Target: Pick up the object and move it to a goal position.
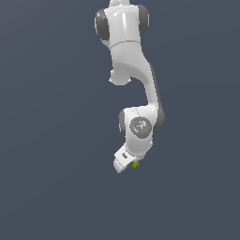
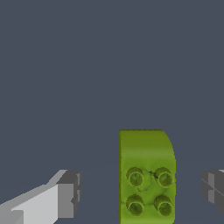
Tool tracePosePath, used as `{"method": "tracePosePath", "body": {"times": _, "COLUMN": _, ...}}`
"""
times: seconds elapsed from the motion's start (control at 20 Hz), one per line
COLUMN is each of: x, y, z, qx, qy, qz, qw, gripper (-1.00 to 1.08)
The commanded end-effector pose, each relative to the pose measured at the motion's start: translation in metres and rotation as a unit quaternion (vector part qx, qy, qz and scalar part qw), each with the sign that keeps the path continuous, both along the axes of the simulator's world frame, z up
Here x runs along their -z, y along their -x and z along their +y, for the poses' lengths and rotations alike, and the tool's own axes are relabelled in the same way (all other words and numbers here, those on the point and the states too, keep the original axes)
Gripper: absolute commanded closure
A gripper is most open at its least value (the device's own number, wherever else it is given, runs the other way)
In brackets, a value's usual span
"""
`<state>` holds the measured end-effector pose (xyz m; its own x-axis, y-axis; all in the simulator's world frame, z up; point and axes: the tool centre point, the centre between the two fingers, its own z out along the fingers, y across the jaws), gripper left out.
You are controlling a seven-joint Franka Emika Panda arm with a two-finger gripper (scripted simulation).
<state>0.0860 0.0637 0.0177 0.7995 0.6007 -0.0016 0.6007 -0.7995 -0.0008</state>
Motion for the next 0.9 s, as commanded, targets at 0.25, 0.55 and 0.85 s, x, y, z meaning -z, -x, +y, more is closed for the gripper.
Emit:
{"method": "tracePosePath", "body": {"times": 0.25, "x": 0.0052, "y": -0.0018, "z": 0.0003, "qx": 0.0, "qy": 0.0, "qz": -0.001, "qw": 1.0, "gripper": 1.08}}
{"method": "tracePosePath", "body": {"times": 0.55, "x": 0.0052, "y": -0.0018, "z": 0.0003, "qx": 0.0, "qy": 0.0, "qz": -0.001, "qw": 1.0, "gripper": 1.08}}
{"method": "tracePosePath", "body": {"times": 0.85, "x": 0.0043, "y": -0.0009, "z": -0.0008, "qx": 0.0, "qy": 0.0, "qz": -0.001, "qw": 1.0, "gripper": 1.08}}
